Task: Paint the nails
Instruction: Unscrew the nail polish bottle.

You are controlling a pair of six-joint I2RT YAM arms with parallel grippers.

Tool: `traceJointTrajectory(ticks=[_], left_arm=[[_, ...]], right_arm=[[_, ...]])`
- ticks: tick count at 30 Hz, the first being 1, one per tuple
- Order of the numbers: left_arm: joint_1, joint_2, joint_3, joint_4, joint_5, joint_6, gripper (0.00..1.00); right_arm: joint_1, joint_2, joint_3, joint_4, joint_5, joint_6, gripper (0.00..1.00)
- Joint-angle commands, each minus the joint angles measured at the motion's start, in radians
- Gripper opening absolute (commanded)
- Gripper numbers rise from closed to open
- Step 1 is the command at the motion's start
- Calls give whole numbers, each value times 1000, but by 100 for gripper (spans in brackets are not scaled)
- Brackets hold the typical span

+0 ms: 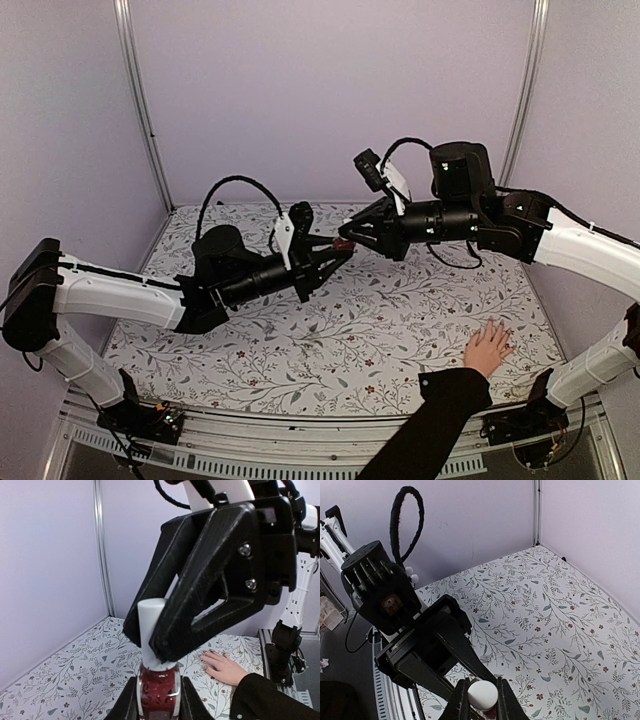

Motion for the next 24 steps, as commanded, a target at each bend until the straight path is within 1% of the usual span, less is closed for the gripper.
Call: traceJointTrajectory(ticks=[1,4,11,12,13,15,16,18,24], left_arm=[[-9,1,31,-5,-8,9,0],[-9,1,31,-5,-6,9,0],[-9,9,38,-14,27,9,0],[-9,9,39,-18,35,28,0],[-8,9,41,-23,44,33,0],[-9,9,45,-36,51,39,0],[-9,9,48,-40,55,41,0],[-8,11,52,-48,59,47,0],[-11,7,50,-110,108,89,0]], right_arm=[[-2,-1,37,-24,-12,-39,2],[-1,-3,42,-37,-7,-49,0],[-1,1,47,-56,-20,-60,0],[-2,1,48,-61,-23,-62,1],[-2,2,48,-66,-24,-63,7],[-2,-1,46,-75,-22,-62,25],[-1,-3,43,-78,-17,-61,30],[-2,-6,45,-87,-14,-60,34],[-1,-16,83,-173,-22,-64,40]])
